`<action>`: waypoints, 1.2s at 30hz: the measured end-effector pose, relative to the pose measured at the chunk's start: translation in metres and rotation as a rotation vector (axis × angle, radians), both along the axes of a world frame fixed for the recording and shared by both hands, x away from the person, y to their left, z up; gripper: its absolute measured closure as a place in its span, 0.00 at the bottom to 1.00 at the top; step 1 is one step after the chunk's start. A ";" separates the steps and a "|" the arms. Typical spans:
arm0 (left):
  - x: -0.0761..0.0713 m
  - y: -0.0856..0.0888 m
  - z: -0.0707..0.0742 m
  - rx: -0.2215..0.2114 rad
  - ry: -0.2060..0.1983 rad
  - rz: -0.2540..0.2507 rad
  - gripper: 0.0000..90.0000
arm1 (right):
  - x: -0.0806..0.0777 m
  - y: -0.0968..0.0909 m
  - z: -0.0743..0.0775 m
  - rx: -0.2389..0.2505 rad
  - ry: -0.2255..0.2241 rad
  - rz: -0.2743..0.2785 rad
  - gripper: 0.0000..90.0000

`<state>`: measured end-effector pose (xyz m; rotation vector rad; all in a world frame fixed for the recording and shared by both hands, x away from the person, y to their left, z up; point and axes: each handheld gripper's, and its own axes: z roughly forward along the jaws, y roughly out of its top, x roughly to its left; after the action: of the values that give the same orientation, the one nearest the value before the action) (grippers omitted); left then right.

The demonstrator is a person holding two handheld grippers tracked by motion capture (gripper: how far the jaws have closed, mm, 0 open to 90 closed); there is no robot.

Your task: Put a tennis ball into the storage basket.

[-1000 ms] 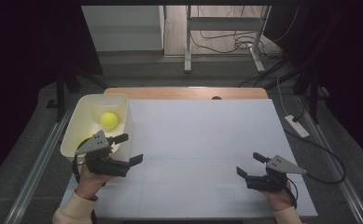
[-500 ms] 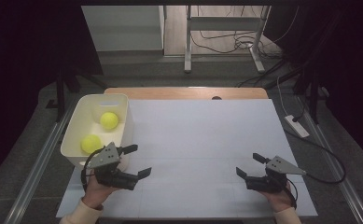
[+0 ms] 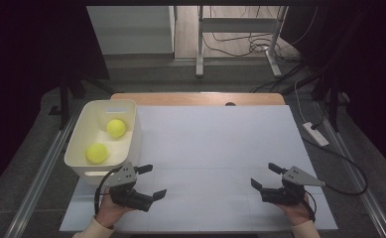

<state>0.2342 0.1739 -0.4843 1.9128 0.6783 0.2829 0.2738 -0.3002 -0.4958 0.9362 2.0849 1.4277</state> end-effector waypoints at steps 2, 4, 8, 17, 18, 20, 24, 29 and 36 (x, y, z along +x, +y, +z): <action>0.000 0.000 -0.002 -0.003 0.002 0.001 0.07 | 0.000 0.000 0.000 0.001 -0.003 0.000 0.13; 0.002 0.001 -0.007 -0.003 0.009 -0.003 0.07 | 0.000 0.000 -0.001 -0.001 -0.003 0.005 0.13; 0.004 0.003 -0.017 0.002 0.028 0.001 0.07 | 0.001 0.000 -0.002 0.000 -0.001 0.008 0.13; 0.005 0.007 -0.026 0.007 0.041 0.013 0.07 | 0.001 0.001 -0.006 -0.009 0.004 0.019 0.13; 0.005 0.007 -0.026 0.008 0.040 0.015 0.07 | 0.001 0.001 -0.006 -0.010 0.004 0.020 0.13; 0.006 0.008 -0.027 0.006 0.042 0.020 0.07 | 0.001 0.001 -0.006 -0.010 0.004 0.021 0.13; 0.007 0.008 -0.028 0.004 0.043 0.022 0.07 | 0.001 0.001 -0.007 -0.010 0.004 0.027 0.13; 0.007 0.009 -0.028 0.003 0.045 0.027 0.07 | 0.001 0.002 -0.007 -0.011 0.004 0.032 0.13; 0.006 0.009 -0.028 0.002 0.048 0.027 0.07 | 0.001 0.001 -0.007 -0.008 0.000 0.032 0.13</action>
<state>0.2407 0.1827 -0.5127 1.9189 0.7367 0.2561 0.2746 -0.2990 -0.5027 0.9039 2.1130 1.4337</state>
